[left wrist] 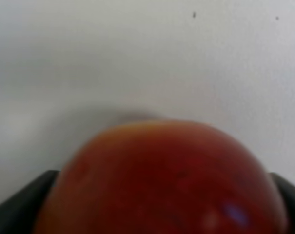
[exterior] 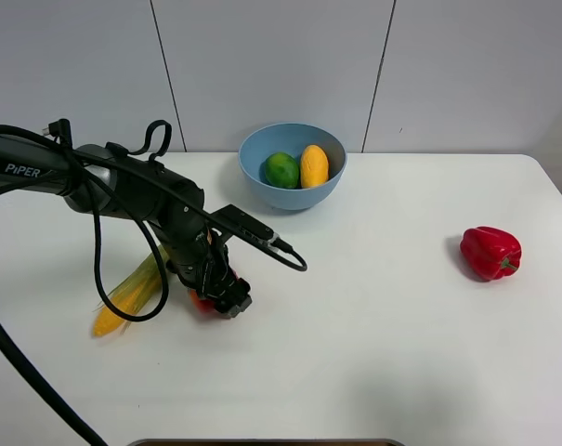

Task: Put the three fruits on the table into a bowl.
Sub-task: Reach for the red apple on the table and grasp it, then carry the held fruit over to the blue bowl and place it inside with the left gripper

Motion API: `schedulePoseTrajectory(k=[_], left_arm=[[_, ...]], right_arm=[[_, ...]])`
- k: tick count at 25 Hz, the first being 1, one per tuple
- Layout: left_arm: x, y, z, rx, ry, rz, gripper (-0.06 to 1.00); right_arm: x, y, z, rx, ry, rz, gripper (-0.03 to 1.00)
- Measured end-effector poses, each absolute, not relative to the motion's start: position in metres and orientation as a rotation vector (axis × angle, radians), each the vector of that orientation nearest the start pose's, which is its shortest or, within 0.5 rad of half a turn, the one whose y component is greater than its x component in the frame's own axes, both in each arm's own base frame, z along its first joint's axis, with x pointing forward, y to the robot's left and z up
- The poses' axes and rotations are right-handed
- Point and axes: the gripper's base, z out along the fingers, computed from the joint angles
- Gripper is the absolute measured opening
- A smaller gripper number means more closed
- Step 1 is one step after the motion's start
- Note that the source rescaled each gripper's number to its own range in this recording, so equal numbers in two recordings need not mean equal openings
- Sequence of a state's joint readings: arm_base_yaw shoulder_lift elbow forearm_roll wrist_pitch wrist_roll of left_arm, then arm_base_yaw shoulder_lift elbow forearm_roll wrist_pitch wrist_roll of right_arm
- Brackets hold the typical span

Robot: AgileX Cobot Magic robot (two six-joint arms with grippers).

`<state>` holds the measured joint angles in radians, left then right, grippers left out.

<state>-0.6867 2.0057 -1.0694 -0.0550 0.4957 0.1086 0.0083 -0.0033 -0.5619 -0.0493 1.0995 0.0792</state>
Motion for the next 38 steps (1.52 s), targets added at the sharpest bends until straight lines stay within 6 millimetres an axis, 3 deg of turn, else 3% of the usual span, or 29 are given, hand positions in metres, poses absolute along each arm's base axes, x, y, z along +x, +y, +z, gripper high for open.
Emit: schedulePoseTrajectory(k=[16, 23, 24, 28, 31, 35, 38], left_arm=[[0.274, -0.227, 0.105, 1.075, 2.724, -0.139, 0.0], [0.271, -0.225, 0.16, 1.037, 2.607, -0.188, 0.0], [0.271, -0.225, 0.16, 1.037, 2.607, -0.188, 0.0], [0.266, -0.221, 0.201, 1.001, 2.496, -0.226, 0.0], [0.268, -0.22, 0.245, 0.973, 2.329, -0.243, 0.0], [0.277, -0.226, 0.278, 0.924, 2.143, -0.269, 0.0], [0.284, -0.231, 0.292, 0.876, 2.013, -0.301, 0.0]], right_arm=[[-0.015, -0.004, 0.291, 0.077, 2.016, -0.003, 0.92], [-0.015, -0.004, 0.291, 0.077, 2.016, -0.003, 0.92], [-0.015, -0.004, 0.291, 0.077, 2.016, -0.003, 0.92], [-0.015, -0.004, 0.291, 0.077, 2.016, -0.003, 0.92], [-0.015, -0.004, 0.291, 0.077, 2.016, -0.003, 0.92], [-0.015, -0.004, 0.291, 0.077, 2.016, -0.003, 0.92], [-0.015, -0.004, 0.291, 0.077, 2.016, -0.003, 0.92]])
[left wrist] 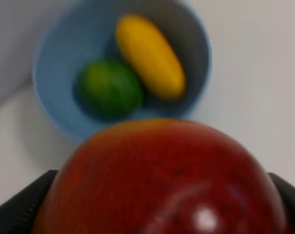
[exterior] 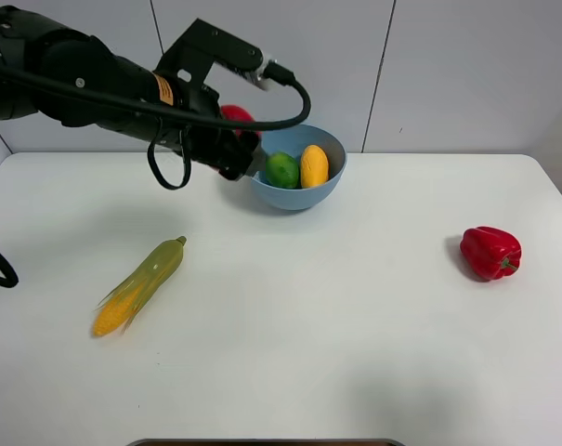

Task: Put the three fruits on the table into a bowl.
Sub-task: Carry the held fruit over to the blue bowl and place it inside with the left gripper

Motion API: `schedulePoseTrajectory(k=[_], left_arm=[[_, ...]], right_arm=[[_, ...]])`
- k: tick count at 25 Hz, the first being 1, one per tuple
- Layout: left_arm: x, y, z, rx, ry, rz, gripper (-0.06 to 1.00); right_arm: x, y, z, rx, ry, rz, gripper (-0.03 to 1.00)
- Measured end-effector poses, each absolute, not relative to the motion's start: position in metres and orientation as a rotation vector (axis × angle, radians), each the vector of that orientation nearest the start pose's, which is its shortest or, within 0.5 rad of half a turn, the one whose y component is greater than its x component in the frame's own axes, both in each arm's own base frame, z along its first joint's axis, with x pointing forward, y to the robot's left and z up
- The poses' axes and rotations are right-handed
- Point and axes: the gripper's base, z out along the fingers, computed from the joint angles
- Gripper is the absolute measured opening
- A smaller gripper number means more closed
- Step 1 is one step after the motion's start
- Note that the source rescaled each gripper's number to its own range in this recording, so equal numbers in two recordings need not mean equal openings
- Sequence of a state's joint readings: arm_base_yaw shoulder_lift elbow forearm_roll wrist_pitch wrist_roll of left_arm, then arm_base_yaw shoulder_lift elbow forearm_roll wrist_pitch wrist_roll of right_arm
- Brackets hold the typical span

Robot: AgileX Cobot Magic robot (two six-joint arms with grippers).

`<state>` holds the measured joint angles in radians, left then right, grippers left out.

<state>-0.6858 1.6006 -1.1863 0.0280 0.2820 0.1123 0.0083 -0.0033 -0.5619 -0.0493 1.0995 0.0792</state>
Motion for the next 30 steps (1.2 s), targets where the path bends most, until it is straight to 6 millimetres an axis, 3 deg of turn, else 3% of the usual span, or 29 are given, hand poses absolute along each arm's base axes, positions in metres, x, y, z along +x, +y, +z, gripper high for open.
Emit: schedulePoseTrajectory(k=[6, 13, 20, 30], left_arm=[[0.302, -0.228, 0.3, 0.776, 1.866, -0.321, 0.0], [0.337, -0.224, 0.277, 0.719, 1.867, -0.282, 0.0], [0.368, -0.243, 0.265, 0.727, 1.846, -0.272, 0.0], [0.407, -0.269, 0.211, 0.767, 1.892, -0.251, 0.0]], right_arm=[[-0.015, -0.004, 0.291, 0.077, 2.016, -0.003, 0.92], [-0.015, -0.004, 0.291, 0.077, 2.016, -0.003, 0.92], [-0.015, -0.004, 0.291, 0.077, 2.016, -0.003, 0.92], [-0.015, -0.004, 0.291, 0.077, 2.016, -0.003, 0.92]])
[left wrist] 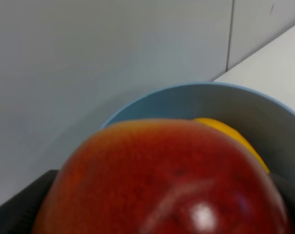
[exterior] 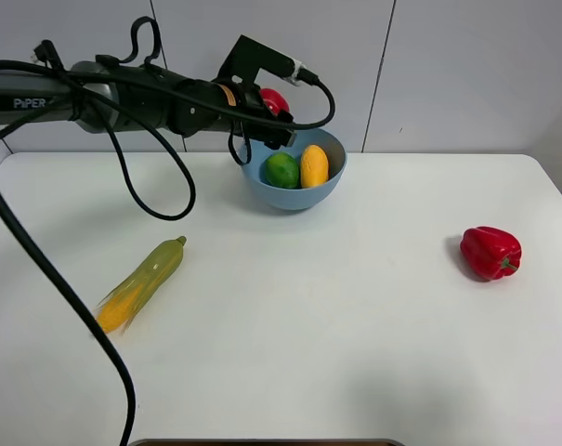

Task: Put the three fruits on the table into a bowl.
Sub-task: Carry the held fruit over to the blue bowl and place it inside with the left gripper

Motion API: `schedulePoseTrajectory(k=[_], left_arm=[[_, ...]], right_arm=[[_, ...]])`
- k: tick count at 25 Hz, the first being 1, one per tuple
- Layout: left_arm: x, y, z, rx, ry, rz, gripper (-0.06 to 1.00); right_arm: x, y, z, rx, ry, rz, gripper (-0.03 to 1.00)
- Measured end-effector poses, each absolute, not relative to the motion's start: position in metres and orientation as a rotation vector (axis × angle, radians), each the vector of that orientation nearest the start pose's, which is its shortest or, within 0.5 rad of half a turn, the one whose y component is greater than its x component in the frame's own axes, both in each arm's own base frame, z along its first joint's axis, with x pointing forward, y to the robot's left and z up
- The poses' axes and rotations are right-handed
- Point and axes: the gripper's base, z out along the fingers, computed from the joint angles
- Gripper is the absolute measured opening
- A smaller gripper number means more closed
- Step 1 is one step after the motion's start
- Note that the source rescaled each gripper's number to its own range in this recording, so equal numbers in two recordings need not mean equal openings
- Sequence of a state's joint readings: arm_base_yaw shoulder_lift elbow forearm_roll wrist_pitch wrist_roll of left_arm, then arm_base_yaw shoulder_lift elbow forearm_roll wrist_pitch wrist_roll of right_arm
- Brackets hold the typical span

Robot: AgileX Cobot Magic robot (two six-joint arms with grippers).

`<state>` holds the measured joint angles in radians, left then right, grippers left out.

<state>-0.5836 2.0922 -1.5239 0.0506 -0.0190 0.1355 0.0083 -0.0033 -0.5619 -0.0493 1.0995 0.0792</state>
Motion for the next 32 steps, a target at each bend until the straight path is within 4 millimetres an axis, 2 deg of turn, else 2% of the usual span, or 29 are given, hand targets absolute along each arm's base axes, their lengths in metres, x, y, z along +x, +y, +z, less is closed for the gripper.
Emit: schedulePoseTrajectory(k=[11, 23, 32], left_arm=[[0.433, -0.284, 0.17, 0.774, 1.915, -0.246, 0.0], [0.436, -0.283, 0.134, 0.793, 1.98, -0.232, 0.0], [0.436, -0.283, 0.13, 0.823, 1.975, -0.215, 0.0]], right_arm=[[-0.015, -0.004, 0.291, 0.077, 2.016, -0.003, 0.92], [-0.015, -0.004, 0.291, 0.077, 2.016, -0.003, 0.92], [-0.015, -0.004, 0.291, 0.077, 2.016, -0.003, 0.92]])
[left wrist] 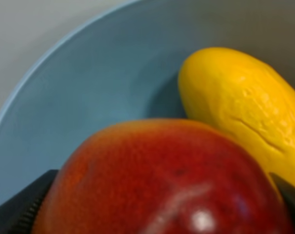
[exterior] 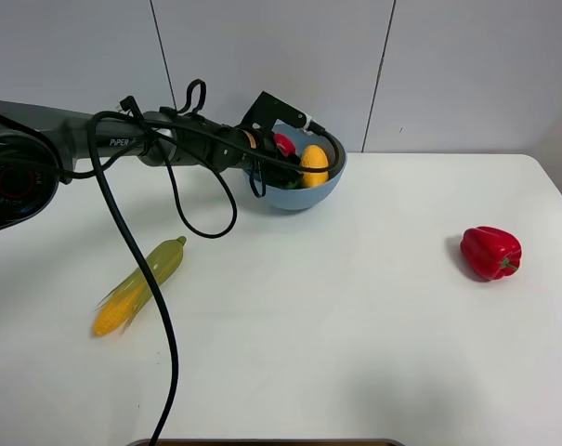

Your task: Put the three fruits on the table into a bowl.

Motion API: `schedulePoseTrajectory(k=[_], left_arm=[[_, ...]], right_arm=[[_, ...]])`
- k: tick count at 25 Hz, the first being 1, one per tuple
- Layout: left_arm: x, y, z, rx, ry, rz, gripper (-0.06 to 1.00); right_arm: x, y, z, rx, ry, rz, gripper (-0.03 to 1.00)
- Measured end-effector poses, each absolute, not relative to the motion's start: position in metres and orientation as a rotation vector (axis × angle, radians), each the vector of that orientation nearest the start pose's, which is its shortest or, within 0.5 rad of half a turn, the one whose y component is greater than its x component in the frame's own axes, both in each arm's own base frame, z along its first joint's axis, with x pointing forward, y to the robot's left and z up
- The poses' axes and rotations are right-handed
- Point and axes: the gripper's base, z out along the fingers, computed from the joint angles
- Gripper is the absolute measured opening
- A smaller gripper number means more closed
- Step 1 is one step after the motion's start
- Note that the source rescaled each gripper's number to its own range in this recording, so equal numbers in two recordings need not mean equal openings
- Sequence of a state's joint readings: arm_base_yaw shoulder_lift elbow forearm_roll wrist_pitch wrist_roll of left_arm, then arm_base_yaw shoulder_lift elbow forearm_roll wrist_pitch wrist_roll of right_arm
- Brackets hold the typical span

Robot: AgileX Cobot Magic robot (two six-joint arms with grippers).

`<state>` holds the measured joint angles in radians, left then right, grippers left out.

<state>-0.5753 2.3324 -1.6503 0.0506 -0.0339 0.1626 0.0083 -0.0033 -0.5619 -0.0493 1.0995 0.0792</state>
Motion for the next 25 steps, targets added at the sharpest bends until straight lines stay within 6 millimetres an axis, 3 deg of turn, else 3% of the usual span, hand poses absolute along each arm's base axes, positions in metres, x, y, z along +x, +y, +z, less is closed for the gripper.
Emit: schedulePoseTrajectory(k=[7, 9, 12, 16, 21, 25], left_arm=[[0.4361, -0.283, 0.13, 0.836, 1.968, -0.207, 0.01], [0.4361, -0.283, 0.1301, 0.836, 1.966, -0.206, 0.06], [0.4362, -0.2831, 0.1302, 0.836, 1.965, -0.207, 0.32], [0.4362, -0.2831, 0.1302, 0.836, 1.965, -0.207, 0.86], [0.4364, -0.2832, 0.1306, 0.838, 1.962, -0.205, 0.99], [0.4362, -0.283, 0.1338, 0.857, 1.95, -0.193, 0.99]], right_arm=[[-0.0146, -0.0041, 0.291, 0.077, 2.016, -0.003, 0.92], [-0.0146, -0.0041, 0.291, 0.077, 2.016, -0.003, 0.92], [-0.0146, -0.0041, 0.291, 0.077, 2.016, -0.003, 0.92], [-0.0146, -0.0041, 0.291, 0.077, 2.016, -0.003, 0.92], [-0.0146, -0.0041, 0.291, 0.077, 2.016, -0.003, 0.92], [-0.0146, -0.0041, 0.291, 0.077, 2.016, -0.003, 0.92]])
